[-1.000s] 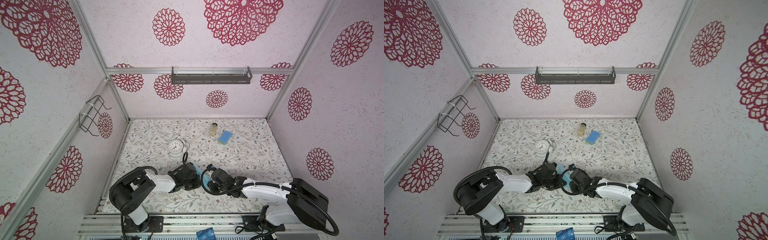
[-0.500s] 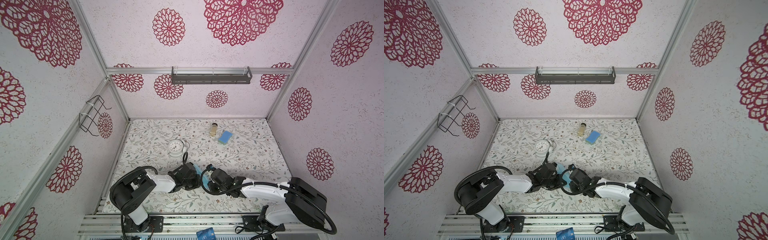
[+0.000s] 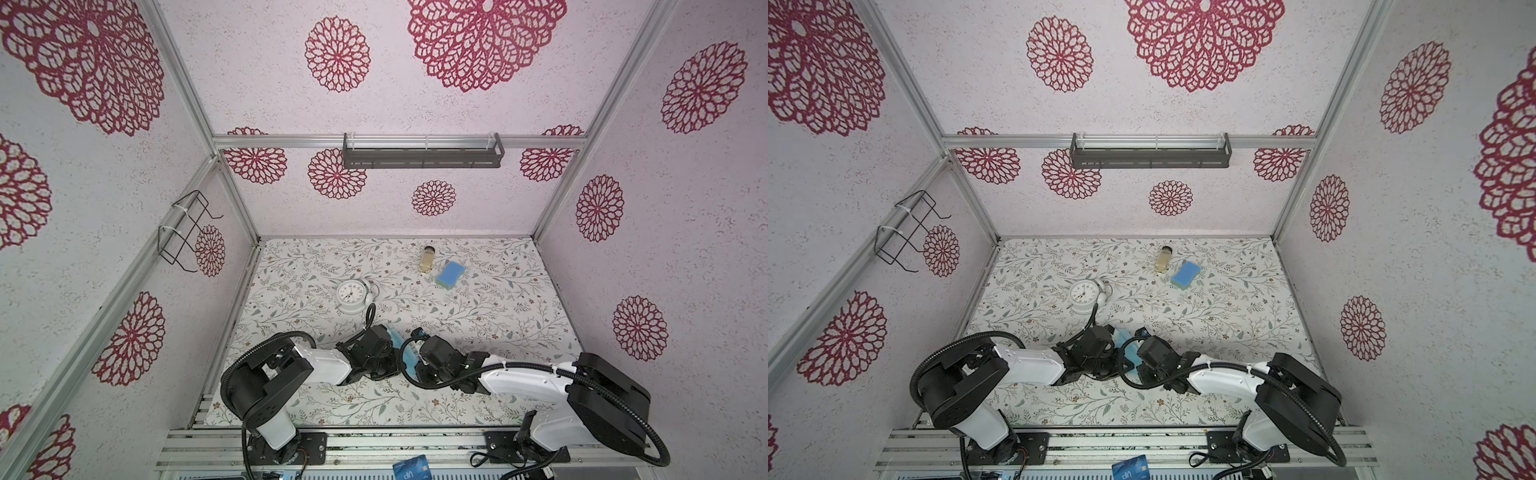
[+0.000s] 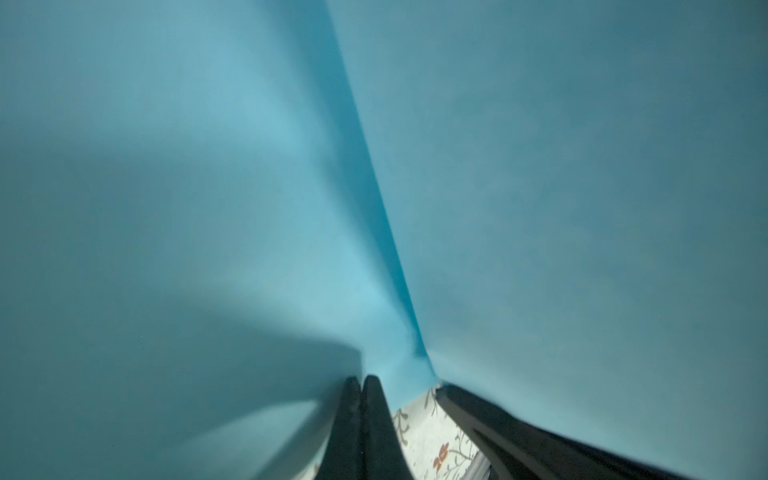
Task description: Fold a paper plane with a square sheet of paper (fold left side to right side)
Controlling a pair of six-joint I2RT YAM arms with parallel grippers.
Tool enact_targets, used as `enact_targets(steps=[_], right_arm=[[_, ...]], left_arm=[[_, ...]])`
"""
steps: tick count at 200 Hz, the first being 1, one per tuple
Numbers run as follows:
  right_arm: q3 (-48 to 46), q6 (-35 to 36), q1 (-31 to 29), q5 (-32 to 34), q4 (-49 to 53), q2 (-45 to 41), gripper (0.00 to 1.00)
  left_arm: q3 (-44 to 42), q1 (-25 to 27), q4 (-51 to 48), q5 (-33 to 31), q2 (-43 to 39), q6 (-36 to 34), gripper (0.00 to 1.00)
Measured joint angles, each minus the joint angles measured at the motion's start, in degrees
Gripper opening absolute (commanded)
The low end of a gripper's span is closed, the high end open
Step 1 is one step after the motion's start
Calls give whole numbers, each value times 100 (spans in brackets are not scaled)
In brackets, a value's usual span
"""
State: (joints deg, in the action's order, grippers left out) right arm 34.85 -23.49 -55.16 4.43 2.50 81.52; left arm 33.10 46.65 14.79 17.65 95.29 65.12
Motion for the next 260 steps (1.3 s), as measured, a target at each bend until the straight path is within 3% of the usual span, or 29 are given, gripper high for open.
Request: enact_targets(steps=[76,141,260], right_arm=[[254,-354,92,-695,4,426,0],[348,-758,603,-1602,-127,708,0],[264,-855,966,-2288,-334,793,0]], left_arm=[[15,-348,-614,94,-634,-273,0],[140,-417,-994,140,-1051,-511,0],[680,-372,-675,313,118,-535,0]])
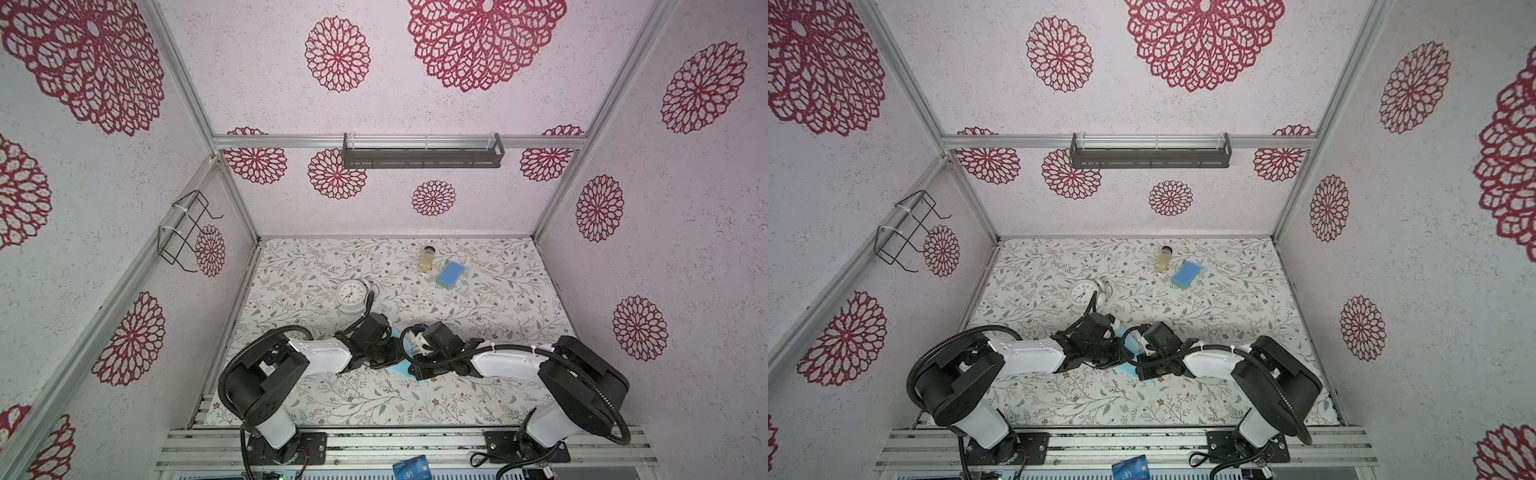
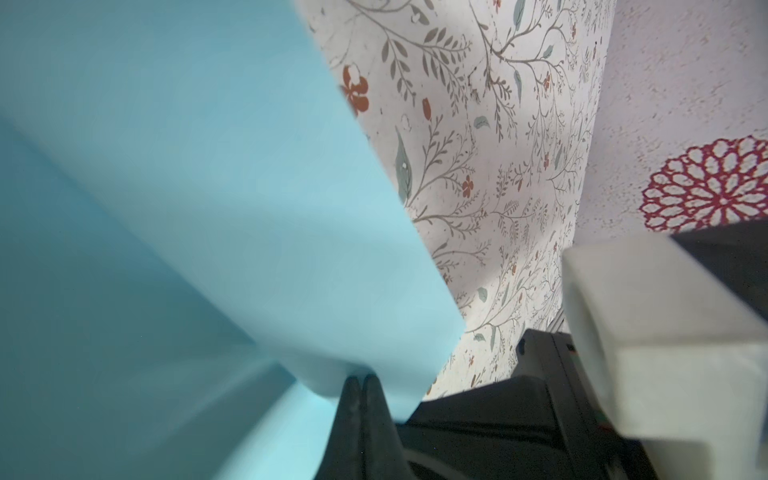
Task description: Fold a paper plane with a square sheet of paper (fold left side to right side)
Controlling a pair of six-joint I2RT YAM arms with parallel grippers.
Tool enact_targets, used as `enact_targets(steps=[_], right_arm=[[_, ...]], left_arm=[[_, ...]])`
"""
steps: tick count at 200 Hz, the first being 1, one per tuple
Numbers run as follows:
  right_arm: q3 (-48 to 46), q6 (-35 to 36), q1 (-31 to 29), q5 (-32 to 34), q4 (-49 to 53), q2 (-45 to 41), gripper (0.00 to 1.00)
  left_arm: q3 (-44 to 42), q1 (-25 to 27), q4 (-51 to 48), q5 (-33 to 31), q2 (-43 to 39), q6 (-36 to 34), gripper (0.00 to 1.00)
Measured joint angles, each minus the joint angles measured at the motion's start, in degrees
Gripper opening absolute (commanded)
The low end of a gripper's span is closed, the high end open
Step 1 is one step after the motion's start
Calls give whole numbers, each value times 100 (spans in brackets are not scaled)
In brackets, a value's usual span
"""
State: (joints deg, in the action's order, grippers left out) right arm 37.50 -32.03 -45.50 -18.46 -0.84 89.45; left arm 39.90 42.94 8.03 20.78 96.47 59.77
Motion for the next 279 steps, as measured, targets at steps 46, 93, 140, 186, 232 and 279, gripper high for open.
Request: enact_targets(steps=[46,93,140,186,232,279], right_arm=[[0,9,42,-101,-2,15,2],[13,11,52,-214,39,-17,21],[13,20,52,-284,439,-660,32],[13,267,52,57,868,-1117,48],[90,667,-11,562,1340,-960,55],[273,874,-280,863,1438,-599,56]], left_arm=[[197,-2,39,-44,282,-20,0],[192,-13,39,-254,299,28,0],[192,-13,42,-361,299,55,0],[192,-13,50,-387,299,118,0],[192,-13,66,-402,284,144,0],[195,-13,66,-417,284,162,0]])
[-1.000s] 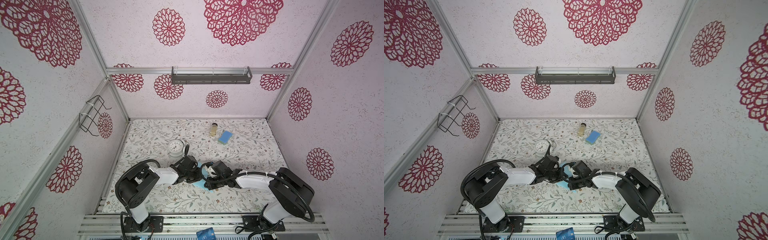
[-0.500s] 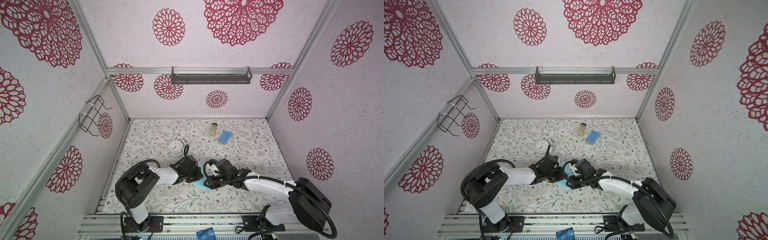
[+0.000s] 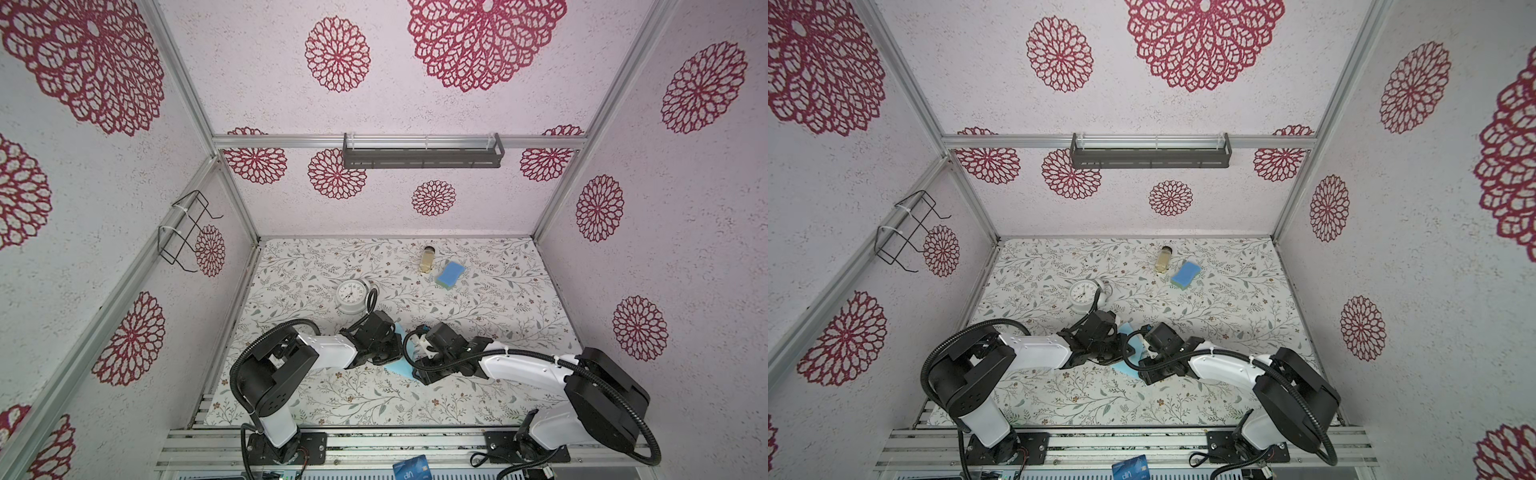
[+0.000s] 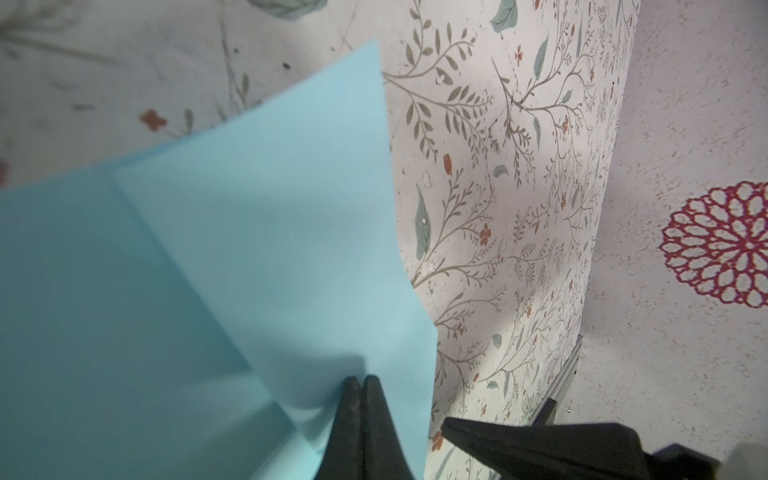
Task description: Fold a paper plane with a square sheet of paper (fold left side to right side)
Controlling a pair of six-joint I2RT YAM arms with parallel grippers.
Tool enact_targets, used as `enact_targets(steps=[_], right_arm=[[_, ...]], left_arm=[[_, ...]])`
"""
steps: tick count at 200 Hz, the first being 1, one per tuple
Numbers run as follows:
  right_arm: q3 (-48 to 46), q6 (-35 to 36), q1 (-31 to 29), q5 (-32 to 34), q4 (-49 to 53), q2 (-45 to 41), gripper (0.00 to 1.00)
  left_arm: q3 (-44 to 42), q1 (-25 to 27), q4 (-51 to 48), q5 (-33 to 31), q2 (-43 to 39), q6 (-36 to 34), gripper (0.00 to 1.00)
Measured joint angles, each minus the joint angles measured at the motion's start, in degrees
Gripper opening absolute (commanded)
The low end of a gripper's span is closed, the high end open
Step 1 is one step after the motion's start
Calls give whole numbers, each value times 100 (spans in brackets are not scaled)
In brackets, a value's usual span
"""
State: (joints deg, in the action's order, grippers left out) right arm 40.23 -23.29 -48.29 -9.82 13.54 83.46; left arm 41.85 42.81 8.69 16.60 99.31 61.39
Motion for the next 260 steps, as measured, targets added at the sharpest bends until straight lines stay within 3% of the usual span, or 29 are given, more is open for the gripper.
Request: enact_targets(steps=[53,106,135,200,260], right_arm=[[236,205,-275,385,13,389,53],[210,297,-302,538,-63,433,32],[166,293,-302,516,-164,433,26],[70,297,-188,267,-389,428,27],[26,337,-66,33,-328,326,39]], left_arm=[[0,0,-2,0,-44,15,0],[0,0,-98,-7,-317,2,0],[-2,2,-133,-46,-538,-15,0],[-166,162,-179,-90,-828,-26,0],[-190,297,-356,-448,-898,66,0]])
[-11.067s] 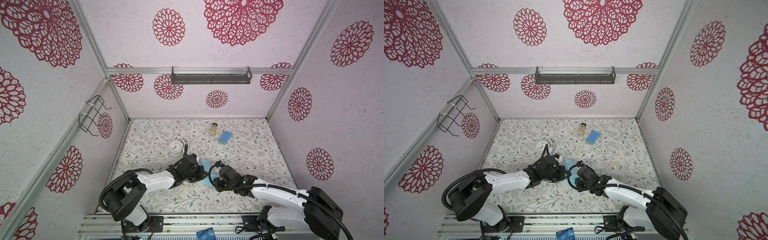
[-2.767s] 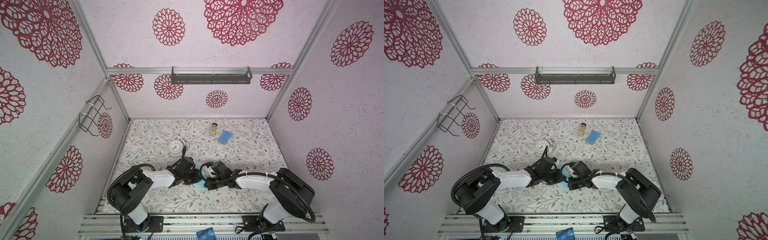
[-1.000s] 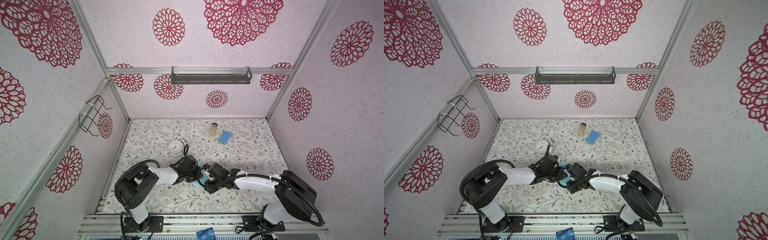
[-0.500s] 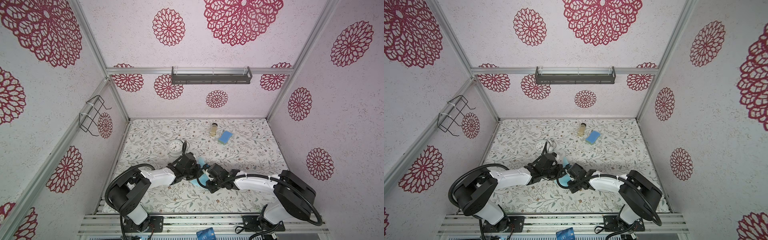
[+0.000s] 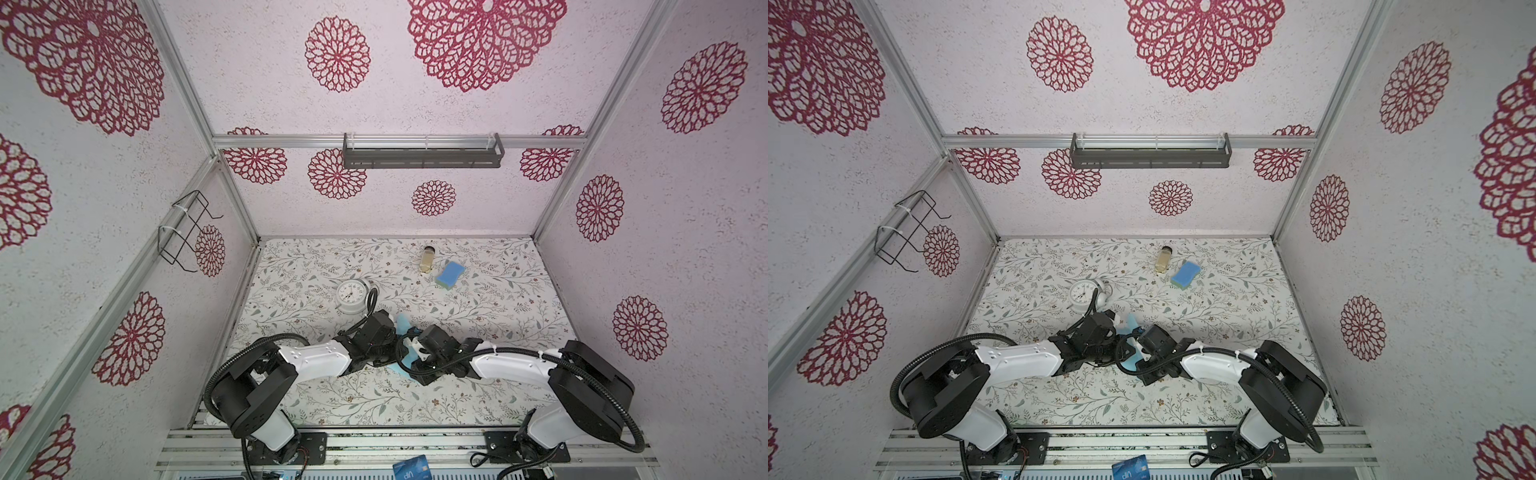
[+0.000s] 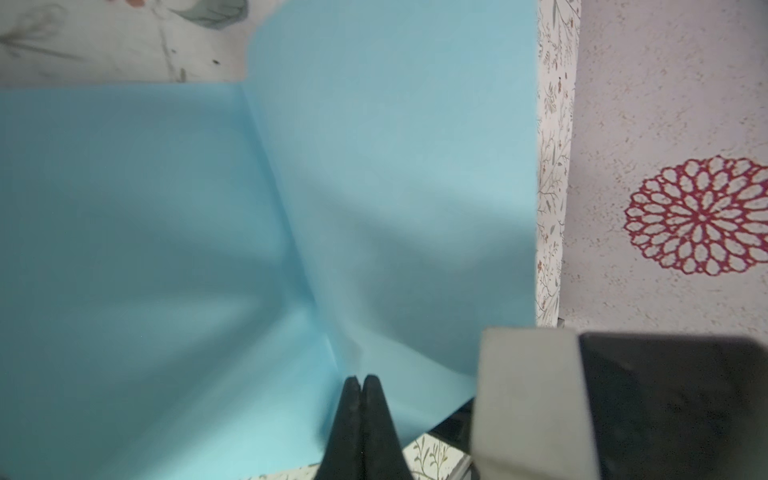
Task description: Fold a paper plane with a square sheet of paper (fold left side to right side)
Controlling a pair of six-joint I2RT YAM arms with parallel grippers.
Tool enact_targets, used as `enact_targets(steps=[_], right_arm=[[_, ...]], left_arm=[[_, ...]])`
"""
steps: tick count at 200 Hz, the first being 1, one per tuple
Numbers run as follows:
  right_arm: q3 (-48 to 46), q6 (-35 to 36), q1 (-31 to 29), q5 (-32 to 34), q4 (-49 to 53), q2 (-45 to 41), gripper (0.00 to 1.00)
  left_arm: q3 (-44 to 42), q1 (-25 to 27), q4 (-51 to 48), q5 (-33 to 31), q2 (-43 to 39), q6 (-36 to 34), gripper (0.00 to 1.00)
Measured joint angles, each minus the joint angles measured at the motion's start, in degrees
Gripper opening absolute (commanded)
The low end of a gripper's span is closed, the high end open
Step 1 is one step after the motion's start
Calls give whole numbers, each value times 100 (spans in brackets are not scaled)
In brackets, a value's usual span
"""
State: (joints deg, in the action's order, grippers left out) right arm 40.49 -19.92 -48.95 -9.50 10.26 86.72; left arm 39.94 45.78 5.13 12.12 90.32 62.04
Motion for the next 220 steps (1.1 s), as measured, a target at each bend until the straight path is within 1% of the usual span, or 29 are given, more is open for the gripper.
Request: enact_targets(steps=[32,70,96,133,172,220], right_arm=[[-4,-2,50,9,251,-173,42],[90,-4,90,52,472,-413,42],[221,-7,103,72,511,-420,37],[330,-55,105,109,498,-404,26],[387,-111,105,105,437,-179,19],[516,-114,105,42,391,-13,7]], left_arm=[[-57,0,-140,-221,-94,59,0],[-168,0,-66,-236,-9,138,0],[-238,0,22,-221,173,181,0],[-363,2,201,-214,238,258,0],[-511,22,415,-188,295,332,0],[-625,37,678,-138,348,411,0]])
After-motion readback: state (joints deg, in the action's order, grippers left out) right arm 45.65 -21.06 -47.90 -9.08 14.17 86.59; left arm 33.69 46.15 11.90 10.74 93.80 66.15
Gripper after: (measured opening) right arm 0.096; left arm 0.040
